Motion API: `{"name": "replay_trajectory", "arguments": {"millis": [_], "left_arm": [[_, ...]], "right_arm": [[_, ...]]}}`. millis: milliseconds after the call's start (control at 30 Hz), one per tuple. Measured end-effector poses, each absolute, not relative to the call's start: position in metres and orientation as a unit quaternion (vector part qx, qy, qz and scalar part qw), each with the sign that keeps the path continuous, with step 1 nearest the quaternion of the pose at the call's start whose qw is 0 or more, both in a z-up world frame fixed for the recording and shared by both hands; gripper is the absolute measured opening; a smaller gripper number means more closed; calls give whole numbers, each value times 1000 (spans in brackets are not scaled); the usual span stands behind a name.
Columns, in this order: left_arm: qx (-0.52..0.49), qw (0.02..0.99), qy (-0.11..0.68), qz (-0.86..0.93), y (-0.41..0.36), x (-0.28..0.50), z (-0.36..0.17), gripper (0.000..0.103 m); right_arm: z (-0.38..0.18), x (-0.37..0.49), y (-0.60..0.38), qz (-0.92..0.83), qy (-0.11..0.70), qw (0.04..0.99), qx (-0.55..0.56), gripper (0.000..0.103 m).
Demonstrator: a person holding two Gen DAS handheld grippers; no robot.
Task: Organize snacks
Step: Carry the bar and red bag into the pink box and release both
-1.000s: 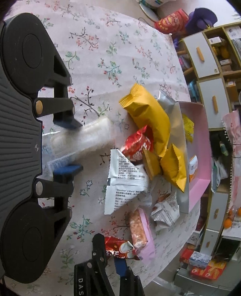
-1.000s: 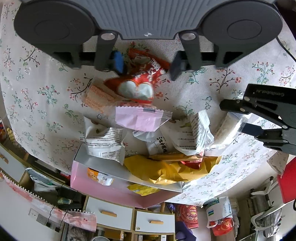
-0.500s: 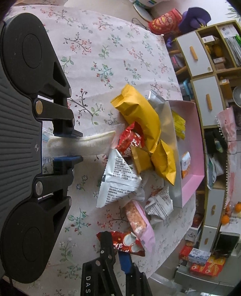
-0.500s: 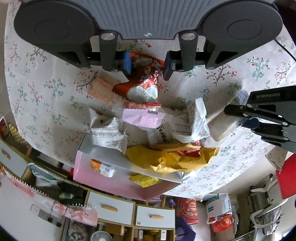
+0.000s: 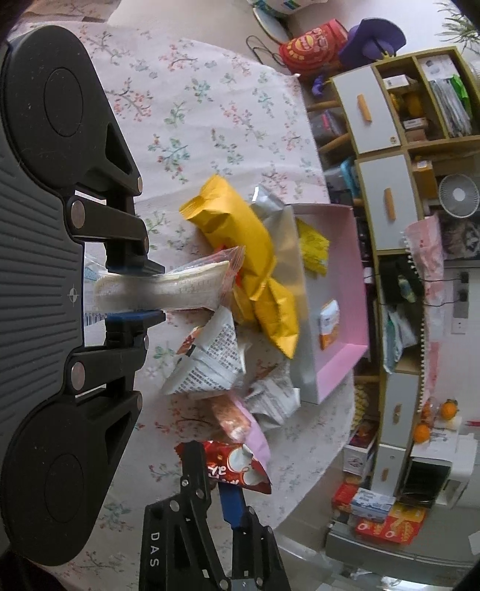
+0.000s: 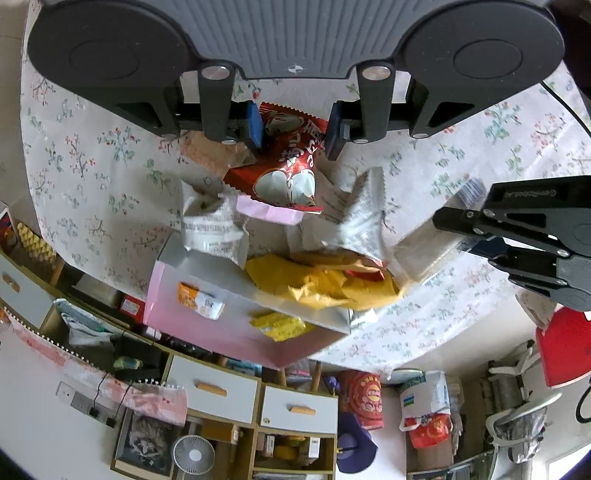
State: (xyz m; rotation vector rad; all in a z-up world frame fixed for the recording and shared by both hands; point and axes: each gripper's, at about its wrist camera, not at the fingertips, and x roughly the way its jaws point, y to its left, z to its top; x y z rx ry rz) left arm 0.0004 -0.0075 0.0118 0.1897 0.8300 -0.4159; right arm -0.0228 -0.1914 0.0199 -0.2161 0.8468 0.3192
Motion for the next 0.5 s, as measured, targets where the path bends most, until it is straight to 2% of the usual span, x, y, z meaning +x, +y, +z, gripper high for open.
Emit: {"name": "replay_trajectory", "arguments": {"millis": [500], "left_arm": [[90,908,353,-206,-22,24,44,16]], "right_arm": [[51,10,-204,140,369,915,-83,14]]}}
